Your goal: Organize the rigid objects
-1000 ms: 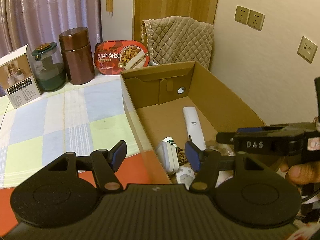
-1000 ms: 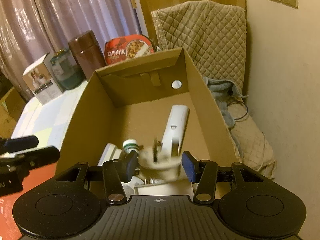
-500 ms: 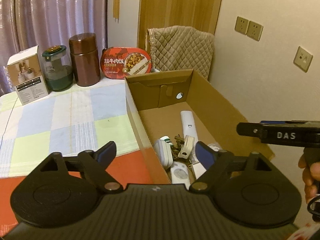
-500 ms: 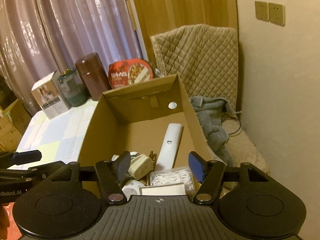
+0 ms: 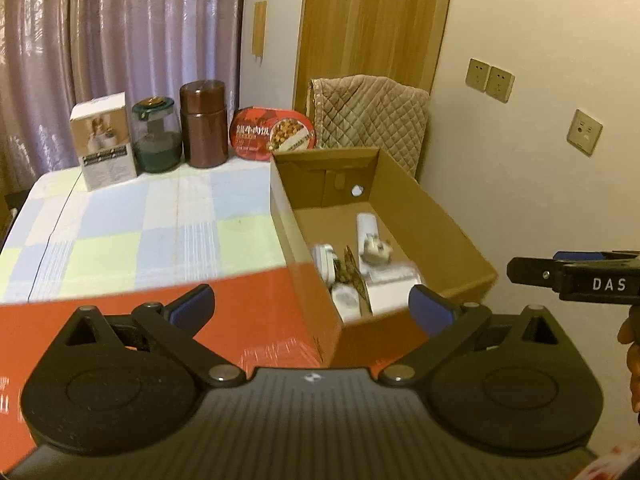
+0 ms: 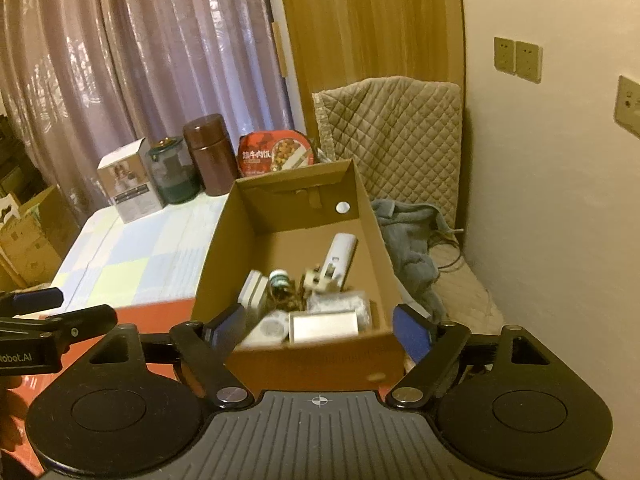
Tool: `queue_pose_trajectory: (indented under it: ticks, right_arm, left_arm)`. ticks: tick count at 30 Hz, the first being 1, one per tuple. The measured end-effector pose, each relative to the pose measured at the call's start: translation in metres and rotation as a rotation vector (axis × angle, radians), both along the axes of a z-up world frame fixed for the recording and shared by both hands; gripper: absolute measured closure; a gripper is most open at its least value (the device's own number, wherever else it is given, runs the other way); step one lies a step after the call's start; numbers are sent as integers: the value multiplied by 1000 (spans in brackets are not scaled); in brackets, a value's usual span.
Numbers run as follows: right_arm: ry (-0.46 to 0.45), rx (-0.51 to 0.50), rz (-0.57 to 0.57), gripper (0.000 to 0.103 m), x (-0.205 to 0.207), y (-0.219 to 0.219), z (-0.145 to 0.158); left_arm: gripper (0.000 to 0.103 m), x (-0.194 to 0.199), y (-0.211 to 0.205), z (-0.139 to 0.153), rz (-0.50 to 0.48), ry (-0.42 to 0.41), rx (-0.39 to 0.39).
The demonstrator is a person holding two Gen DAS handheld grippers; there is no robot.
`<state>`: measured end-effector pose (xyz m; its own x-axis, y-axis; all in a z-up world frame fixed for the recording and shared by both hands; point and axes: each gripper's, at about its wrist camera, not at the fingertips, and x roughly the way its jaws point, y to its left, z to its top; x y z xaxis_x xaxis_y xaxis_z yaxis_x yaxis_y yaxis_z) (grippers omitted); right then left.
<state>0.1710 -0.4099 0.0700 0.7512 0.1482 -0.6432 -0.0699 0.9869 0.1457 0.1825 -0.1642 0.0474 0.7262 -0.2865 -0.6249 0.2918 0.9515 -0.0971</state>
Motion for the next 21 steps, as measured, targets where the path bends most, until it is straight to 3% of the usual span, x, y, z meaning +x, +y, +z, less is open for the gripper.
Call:
queue_pose_trajectory:
  ticks: [12,21]
  right_arm:
    - [22,30,-2,23,-83,3,1]
    - [20,10,23,23,-130,23,2]
  left_arm:
    - [2,-88,14,14,57,7,-31]
    - [2,-130,17,17,67,-3,-39]
